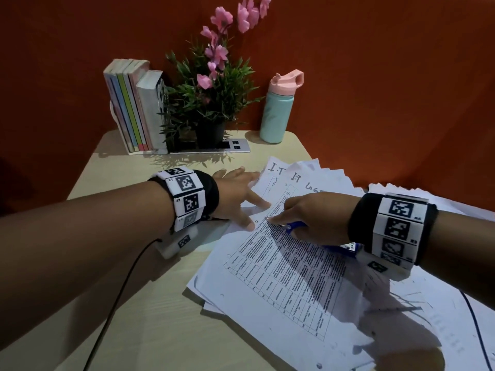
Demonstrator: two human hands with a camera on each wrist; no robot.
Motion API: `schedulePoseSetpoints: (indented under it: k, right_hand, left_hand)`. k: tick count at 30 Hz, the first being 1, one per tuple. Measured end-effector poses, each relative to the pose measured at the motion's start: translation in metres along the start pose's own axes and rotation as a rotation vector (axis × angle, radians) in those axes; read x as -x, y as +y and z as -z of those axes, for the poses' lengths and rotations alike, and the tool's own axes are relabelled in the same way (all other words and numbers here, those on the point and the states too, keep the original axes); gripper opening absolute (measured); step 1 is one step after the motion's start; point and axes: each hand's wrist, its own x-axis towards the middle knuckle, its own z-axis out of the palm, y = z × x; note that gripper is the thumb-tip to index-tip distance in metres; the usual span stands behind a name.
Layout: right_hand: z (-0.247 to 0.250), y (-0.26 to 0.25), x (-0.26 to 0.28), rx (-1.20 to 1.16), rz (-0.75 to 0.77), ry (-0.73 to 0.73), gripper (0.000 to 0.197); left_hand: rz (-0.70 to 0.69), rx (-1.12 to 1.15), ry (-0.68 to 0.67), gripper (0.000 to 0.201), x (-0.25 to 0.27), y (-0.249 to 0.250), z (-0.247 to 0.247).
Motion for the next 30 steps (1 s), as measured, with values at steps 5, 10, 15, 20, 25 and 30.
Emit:
schedulePoseSetpoints:
  k: [5, 10, 15, 20, 25, 30]
  right_hand:
    - [0.001, 0.003, -0.001, 0.005, 0.027, -0.015, 0.051]
    - [0.005, 0.008, -0.004, 0.004, 0.051, -0.058, 0.051]
    - [0.005, 0.002, -0.012, 0.03, 0.073, -0.041, 0.05]
    - [0.005, -0.001, -0.014, 0.017, 0.063, -0.026, 0.056]
    - [0.005, -0.001, -0.016, 0.057, 0.076, -0.05, 0.053]
    - [-0.002, -0.007, -0.014, 0.154, 0.065, -0.001, 0.05]
  left_hand:
    - [0.011, -0.016, -0.015, 0.067, -0.001, 0.001, 0.002]
    - [0.017, -0.024, -0.019, 0.066, -0.001, 0.002, 0.003]
    - [0.011, -0.024, -0.024, 0.067, -0.003, 0.002, 0.003]
    - [0.003, -0.002, -0.028, 0.065, -0.004, 0.0, 0.002]
    - [0.01, 0.021, -0.03, 0.068, -0.006, -0.003, 0.0]
    - [0.016, 0.027, -0.031, 0.068, -0.008, -0.004, -0.002]
